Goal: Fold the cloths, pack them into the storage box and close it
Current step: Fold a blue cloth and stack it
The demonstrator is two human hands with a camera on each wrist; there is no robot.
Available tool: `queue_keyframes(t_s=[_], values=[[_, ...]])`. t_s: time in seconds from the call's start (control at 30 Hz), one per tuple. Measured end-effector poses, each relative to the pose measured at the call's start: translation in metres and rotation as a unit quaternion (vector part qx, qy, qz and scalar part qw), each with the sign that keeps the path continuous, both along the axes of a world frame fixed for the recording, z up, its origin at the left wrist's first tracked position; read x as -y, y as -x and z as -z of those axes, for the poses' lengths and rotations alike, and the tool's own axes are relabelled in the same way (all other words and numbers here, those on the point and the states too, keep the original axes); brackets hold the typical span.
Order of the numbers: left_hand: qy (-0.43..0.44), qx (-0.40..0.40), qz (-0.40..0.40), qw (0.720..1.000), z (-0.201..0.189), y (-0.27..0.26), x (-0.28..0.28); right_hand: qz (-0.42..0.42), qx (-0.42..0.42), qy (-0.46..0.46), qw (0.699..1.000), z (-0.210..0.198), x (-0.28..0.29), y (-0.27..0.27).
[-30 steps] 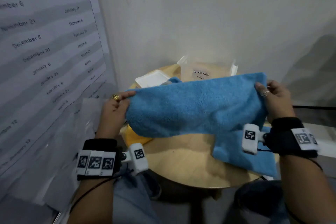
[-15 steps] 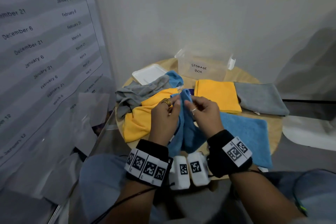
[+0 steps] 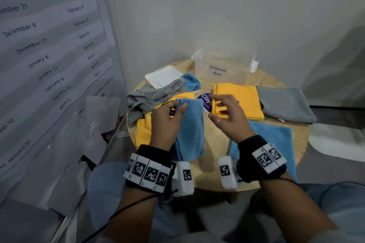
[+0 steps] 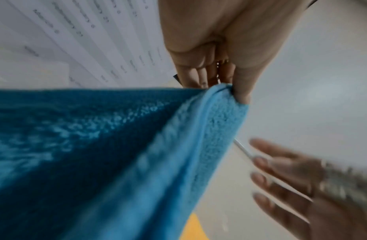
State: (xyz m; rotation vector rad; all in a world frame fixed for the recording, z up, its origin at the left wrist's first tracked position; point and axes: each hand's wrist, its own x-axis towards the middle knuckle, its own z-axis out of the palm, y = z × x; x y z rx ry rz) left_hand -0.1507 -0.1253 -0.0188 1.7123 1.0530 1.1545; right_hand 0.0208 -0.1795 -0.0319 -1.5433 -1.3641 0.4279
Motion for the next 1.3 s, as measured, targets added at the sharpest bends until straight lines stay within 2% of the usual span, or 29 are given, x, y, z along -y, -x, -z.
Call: queue_keyframes(t_s=[0.07,0.2,0.33,0.43,0.47,0.53,0.63,0.7,0.77,0.83,0.9,0.97,1.0,1.07,1.17,1.2,1.23,1.27,1.3], values=[[-0.003,0.003,0.028,1.000,-0.006,0.007,-0.002,-0.010,0.037,0.008,0.999,-0.004,-0.009,-0.016],[-0.008,0.002,0.071,0.997,-0.016,0.020,-0.010,-0.103,0.141,0.126,0.977,-0.002,-0.028,-0.029],[0.001,0.008,0.114,0.993,-0.020,0.033,-0.020,-0.183,0.123,0.141,0.965,-0.003,-0.038,-0.031],[0.029,0.008,0.112,0.993,-0.015,0.039,-0.036,-0.231,0.121,0.248,0.933,-0.002,-0.044,-0.031],[0.041,0.005,0.104,0.994,-0.012,0.038,-0.044,-0.224,0.135,0.273,0.926,0.000,-0.046,-0.032],[0.057,0.000,0.084,0.995,-0.009,0.034,-0.062,-0.157,0.164,0.251,0.941,0.000,-0.053,-0.038],[0.020,-0.002,0.071,0.997,-0.015,0.025,-0.088,-0.020,0.141,0.107,0.984,-0.016,-0.057,-0.049],[-0.042,-0.030,0.044,0.998,-0.025,0.019,-0.098,0.000,0.126,0.032,0.992,-0.032,-0.054,-0.054],[-0.097,-0.060,0.029,0.993,-0.026,0.016,-0.100,0.003,0.172,0.023,0.985,-0.039,-0.046,-0.054],[-0.074,-0.052,0.047,0.995,-0.008,0.017,-0.092,0.001,0.238,0.057,0.970,-0.027,-0.034,-0.052],[-0.035,-0.080,0.070,0.994,0.024,0.024,-0.078,-0.014,0.291,0.111,0.950,-0.001,-0.018,-0.048],[-0.040,-0.192,0.080,0.977,0.060,0.033,-0.061,-0.046,0.323,0.186,0.927,0.032,0.001,-0.040],[-0.025,-0.261,0.091,0.961,0.075,0.038,-0.053,-0.061,0.333,0.235,0.911,0.048,0.011,-0.034],[0.051,-0.387,0.131,0.911,0.102,0.045,-0.039,-0.097,0.341,0.319,0.879,0.080,0.030,-0.023],[0.135,-0.490,0.201,0.837,0.123,0.052,-0.027,-0.151,0.344,0.372,0.849,0.107,0.054,-0.010],[0.138,-0.518,0.205,0.819,0.120,0.049,-0.025,-0.153,0.350,0.359,0.852,0.113,0.057,-0.008],[0.114,-0.546,0.186,0.809,0.114,0.043,-0.024,-0.141,0.339,0.333,0.868,0.116,0.058,-0.006],[0.061,-0.562,0.152,0.811,0.109,0.034,-0.024,-0.111,0.319,0.294,0.894,0.117,0.054,-0.004],[0.009,-0.549,0.124,0.827,0.106,0.021,-0.024,-0.076,0.300,0.258,0.915,0.118,0.048,0.000]])
